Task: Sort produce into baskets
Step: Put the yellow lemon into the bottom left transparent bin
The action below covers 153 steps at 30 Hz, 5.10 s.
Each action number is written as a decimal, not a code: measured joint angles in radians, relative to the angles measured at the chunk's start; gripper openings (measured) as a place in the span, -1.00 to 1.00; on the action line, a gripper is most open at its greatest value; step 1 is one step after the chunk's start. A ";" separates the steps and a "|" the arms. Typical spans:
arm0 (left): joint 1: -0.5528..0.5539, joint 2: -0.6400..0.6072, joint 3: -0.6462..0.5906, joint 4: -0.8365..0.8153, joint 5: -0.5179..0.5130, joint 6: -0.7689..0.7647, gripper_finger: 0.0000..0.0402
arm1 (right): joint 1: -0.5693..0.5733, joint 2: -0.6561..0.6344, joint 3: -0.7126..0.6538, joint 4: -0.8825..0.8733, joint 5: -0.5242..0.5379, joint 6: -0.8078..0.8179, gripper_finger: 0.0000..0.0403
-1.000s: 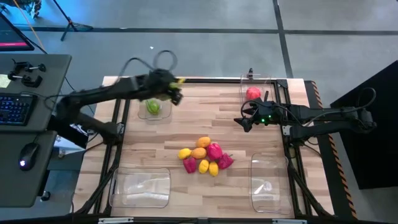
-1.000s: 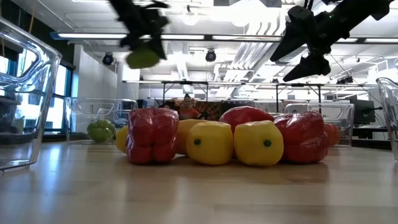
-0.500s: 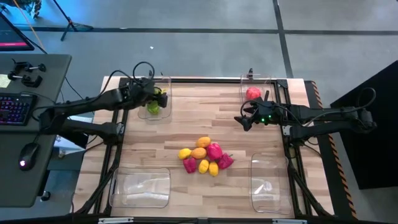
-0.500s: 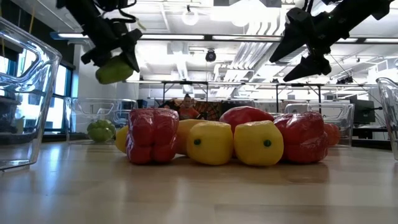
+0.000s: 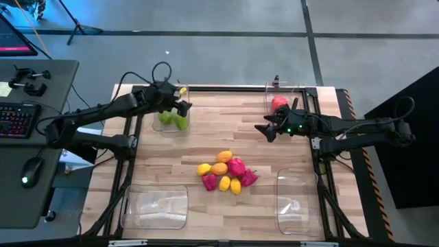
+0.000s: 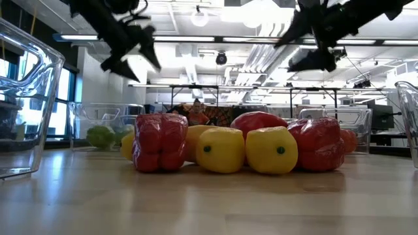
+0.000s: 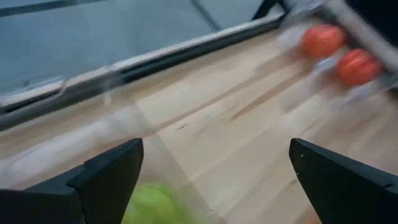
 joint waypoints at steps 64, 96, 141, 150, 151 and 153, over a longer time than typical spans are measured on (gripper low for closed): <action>-0.630 0.593 0.068 0.061 0.182 -0.108 -0.37 | -0.003 0.000 0.000 -0.172 -0.115 -0.253 0.83; -1.401 0.175 0.244 -0.457 -0.075 -0.538 -0.19 | 0.188 0.000 0.000 0.169 0.007 0.176 0.83; -0.751 0.639 0.245 0.105 -0.045 0.182 0.57 | 0.367 0.026 0.000 0.155 0.098 0.070 0.83; -0.738 0.764 0.245 0.202 -0.066 0.214 0.57 | 0.367 0.026 0.000 0.154 0.140 0.068 0.83; -0.739 0.775 0.245 0.207 -0.062 0.215 0.57 | 0.367 0.027 0.000 0.149 0.140 0.068 0.83; -0.740 0.797 0.245 0.233 -0.063 0.214 0.57 | 0.367 0.027 0.000 0.141 0.140 0.068 0.83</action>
